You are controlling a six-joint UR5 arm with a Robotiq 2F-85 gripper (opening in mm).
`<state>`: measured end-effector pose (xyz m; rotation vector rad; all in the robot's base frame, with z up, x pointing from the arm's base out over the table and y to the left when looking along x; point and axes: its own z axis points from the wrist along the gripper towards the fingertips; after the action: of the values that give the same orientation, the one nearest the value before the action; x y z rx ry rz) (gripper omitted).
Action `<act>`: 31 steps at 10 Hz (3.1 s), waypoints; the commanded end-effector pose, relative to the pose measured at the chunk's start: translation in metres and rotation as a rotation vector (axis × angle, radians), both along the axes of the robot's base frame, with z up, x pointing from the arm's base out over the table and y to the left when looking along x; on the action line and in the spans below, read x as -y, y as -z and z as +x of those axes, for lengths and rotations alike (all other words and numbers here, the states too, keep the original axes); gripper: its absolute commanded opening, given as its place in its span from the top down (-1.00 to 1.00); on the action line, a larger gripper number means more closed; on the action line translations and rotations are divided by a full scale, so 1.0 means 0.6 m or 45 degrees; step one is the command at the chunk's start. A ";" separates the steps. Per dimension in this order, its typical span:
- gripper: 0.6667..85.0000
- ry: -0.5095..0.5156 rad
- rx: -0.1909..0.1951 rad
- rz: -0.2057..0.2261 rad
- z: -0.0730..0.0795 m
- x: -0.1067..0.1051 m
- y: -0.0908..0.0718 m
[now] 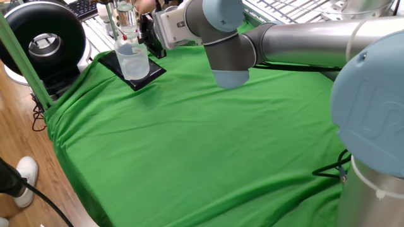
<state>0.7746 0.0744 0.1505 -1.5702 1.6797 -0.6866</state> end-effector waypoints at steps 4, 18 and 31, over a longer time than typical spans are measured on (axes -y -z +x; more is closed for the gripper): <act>0.98 -0.014 0.002 -0.003 -0.006 0.010 0.002; 0.98 -0.069 -0.028 0.043 0.000 -0.010 0.006; 0.98 -0.063 0.000 0.013 0.013 -0.007 0.012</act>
<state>0.7799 0.0816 0.1427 -1.6136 1.6302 -0.6455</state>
